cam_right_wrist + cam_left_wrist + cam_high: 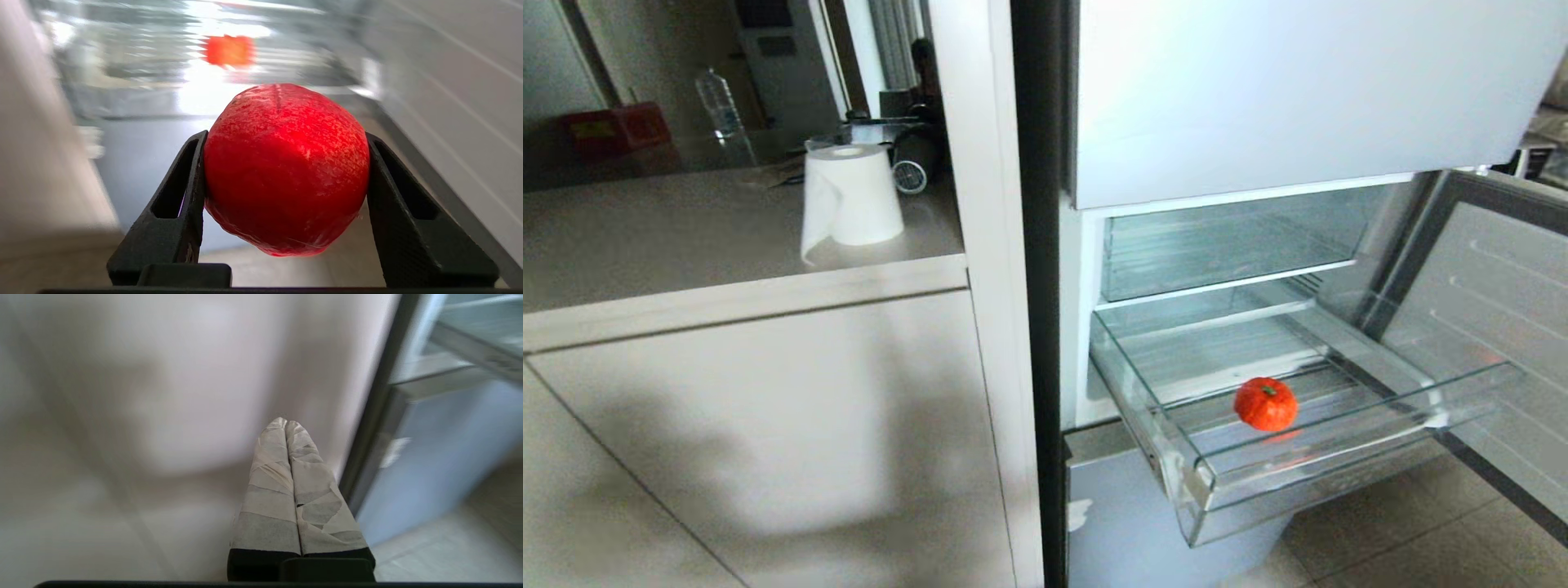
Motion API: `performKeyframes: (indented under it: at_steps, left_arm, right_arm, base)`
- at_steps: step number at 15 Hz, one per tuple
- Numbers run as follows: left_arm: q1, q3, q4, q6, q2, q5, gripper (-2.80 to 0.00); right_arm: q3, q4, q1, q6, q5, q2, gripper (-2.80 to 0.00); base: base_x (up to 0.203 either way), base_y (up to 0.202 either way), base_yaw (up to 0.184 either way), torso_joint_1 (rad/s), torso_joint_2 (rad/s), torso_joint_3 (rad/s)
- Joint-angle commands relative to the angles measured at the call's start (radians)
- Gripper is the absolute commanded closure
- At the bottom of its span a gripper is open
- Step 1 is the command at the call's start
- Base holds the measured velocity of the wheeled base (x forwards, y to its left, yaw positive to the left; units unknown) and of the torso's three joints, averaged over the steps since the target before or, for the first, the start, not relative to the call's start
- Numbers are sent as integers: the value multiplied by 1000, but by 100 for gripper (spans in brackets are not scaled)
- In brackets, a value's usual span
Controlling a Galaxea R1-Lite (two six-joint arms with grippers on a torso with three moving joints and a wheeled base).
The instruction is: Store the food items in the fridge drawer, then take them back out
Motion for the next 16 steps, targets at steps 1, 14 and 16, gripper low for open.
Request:
performKeyframes:
  at_steps: [1, 14, 16]
  left_arm:
    - [0, 0, 0, 0, 0, 0, 0]
    - [0, 0, 0, 0, 0, 0, 0]
    - [0, 0, 0, 0, 0, 0, 0]
  right_arm:
    - [0, 1, 0, 2, 1, 2, 0]
    - [-33, -49, -1, 49, -68, 1, 0]
    - [-101, -52, -1, 50, -242, 3, 0]
  base:
    - [0, 6, -171, 2, 7, 2]
    - [-1, 5, -147, 1, 2, 1]
    - [0, 0, 0, 0, 0, 0]
